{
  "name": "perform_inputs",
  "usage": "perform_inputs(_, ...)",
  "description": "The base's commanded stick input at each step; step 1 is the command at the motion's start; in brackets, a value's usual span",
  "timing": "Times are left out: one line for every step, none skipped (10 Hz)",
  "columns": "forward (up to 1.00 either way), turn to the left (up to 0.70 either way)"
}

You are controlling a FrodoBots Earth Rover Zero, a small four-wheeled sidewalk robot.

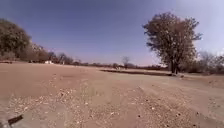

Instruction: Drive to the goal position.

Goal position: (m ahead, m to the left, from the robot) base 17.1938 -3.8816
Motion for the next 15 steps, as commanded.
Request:
perform_inputs(0.5,0.0)
perform_inputs(0.5,0.0)
perform_inputs(0.5,0.0)
perform_inputs(0.5,0.0)
perform_inputs(0.5,0.0)
perform_inputs(0.5,0.0)
perform_inputs(0.5,0.0)
perform_inputs(0.5,0.0)
perform_inputs(0.5,0.0)
perform_inputs(0.5,0.0)
perform_inputs(0.5,0.0)
perform_inputs(0.5,0.0)
perform_inputs(0.5,0.0)
perform_inputs(0.5,0.0)
perform_inputs(0.5,0.0)
